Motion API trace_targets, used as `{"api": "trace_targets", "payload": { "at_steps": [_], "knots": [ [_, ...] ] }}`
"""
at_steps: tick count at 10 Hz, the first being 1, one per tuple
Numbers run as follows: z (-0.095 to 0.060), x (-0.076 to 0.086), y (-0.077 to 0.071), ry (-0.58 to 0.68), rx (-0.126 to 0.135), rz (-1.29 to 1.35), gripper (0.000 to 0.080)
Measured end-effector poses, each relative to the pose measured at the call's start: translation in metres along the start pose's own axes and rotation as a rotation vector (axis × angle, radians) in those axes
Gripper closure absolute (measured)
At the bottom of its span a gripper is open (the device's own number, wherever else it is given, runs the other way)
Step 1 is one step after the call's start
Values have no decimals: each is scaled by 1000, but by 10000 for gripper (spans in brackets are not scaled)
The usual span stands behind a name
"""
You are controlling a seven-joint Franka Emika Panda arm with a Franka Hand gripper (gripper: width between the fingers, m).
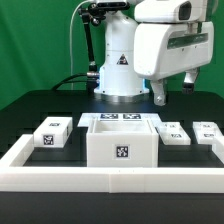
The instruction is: Assemble cabinet
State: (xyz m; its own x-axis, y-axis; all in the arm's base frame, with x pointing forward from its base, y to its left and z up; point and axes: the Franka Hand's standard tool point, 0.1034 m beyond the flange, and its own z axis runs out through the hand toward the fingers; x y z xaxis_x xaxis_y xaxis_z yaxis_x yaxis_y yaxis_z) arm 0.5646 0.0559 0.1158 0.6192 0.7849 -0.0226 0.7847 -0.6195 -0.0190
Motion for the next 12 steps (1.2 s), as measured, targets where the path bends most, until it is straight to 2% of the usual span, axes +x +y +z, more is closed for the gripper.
{"api": "trace_targets", "payload": {
  "at_steps": [9, 10, 11, 12],
  "knots": [
    [0, 0, 0, 0, 0, 0, 1],
    [1, 0, 1, 6, -8, -19, 1],
    [5, -8, 4, 42, -60, -121, 1],
    [8, -28, 4, 56, -118, -258, 1]
  ]
}}
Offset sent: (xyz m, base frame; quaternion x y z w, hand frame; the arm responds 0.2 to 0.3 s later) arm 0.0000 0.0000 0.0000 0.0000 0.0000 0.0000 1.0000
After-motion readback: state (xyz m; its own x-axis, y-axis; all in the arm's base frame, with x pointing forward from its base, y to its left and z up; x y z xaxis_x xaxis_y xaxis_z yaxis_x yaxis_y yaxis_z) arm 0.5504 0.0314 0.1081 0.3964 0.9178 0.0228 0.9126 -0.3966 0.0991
